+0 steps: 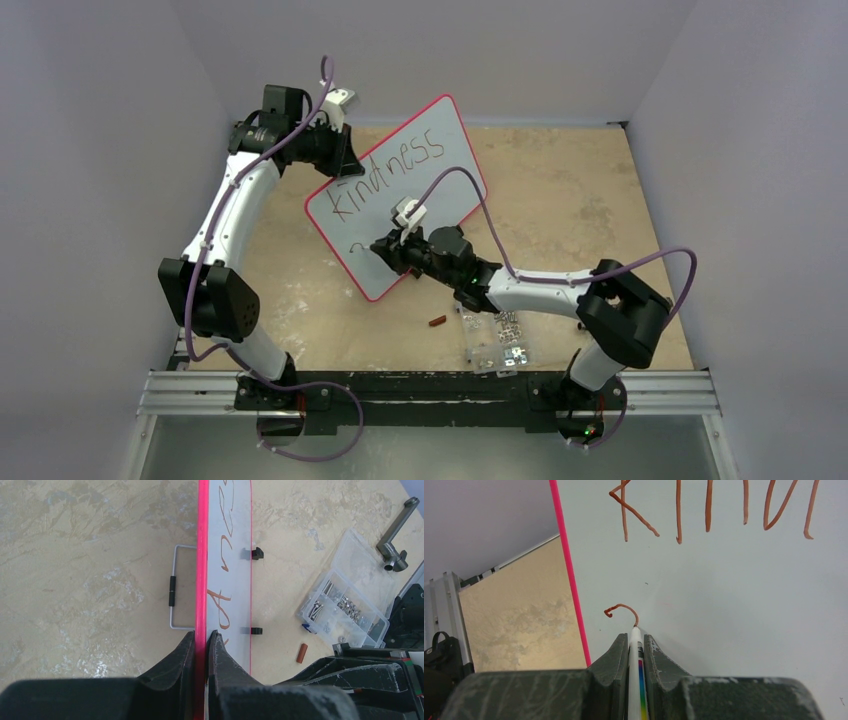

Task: Write a sentence on the whiteboard

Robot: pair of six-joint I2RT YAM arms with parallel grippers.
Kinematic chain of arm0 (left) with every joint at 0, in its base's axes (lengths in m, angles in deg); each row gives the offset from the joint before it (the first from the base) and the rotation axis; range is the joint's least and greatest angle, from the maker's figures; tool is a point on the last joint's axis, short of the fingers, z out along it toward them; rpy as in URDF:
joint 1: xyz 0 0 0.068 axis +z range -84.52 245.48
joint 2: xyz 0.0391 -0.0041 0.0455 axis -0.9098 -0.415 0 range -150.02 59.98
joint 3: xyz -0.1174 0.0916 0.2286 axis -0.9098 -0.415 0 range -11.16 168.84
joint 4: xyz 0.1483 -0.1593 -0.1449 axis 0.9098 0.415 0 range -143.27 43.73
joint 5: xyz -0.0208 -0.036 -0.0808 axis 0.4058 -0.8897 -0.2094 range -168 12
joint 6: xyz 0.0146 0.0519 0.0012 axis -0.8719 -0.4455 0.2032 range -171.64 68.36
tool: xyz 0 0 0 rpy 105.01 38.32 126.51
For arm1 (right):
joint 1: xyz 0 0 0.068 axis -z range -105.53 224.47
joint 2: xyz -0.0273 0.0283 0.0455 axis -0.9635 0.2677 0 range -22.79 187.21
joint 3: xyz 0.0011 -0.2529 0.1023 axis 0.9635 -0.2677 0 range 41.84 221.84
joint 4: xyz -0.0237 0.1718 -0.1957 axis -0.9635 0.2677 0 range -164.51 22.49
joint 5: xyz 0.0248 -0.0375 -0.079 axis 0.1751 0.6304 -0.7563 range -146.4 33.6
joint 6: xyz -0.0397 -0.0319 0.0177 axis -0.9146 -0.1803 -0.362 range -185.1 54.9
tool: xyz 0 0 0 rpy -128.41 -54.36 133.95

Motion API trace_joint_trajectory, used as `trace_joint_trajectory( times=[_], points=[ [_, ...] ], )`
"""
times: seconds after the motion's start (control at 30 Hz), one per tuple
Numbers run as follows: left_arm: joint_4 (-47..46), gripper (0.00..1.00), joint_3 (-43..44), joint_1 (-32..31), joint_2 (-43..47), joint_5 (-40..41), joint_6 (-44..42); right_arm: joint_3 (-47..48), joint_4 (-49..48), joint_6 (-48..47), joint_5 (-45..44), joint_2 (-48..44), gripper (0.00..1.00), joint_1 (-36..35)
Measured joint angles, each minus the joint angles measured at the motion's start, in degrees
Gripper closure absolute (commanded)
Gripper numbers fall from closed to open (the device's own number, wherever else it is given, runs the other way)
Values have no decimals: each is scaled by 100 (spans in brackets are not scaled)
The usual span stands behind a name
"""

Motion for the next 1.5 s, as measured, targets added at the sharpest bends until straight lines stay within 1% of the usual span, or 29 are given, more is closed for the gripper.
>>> trace_joint_trajectory(
  times=[0.4, 0.6, 0.77, 0.97, 1.23, 1.5],
  points=[
    [11, 100, 15, -17, 0, -2, 7, -358, 210, 92, 11, -146, 100, 0],
    [11, 100, 15, -17, 0, -2, 9, -363, 348, 76, -133, -149, 100, 0],
    [11, 100, 15, -17, 0, -2, 11, -42, 616, -33, -223, -140, 100, 0],
    [11, 100, 15, -17, 2, -2, 28, 369, 627, -175, -330, -138, 100, 2],
    [11, 100, 17, -17, 2, -2, 33, 380, 739, -229, -339, -157, 100, 2],
    [26, 100, 24, -20, 2, -2, 35, 463, 717, -201, 39, -192, 100, 2]
  ],
)
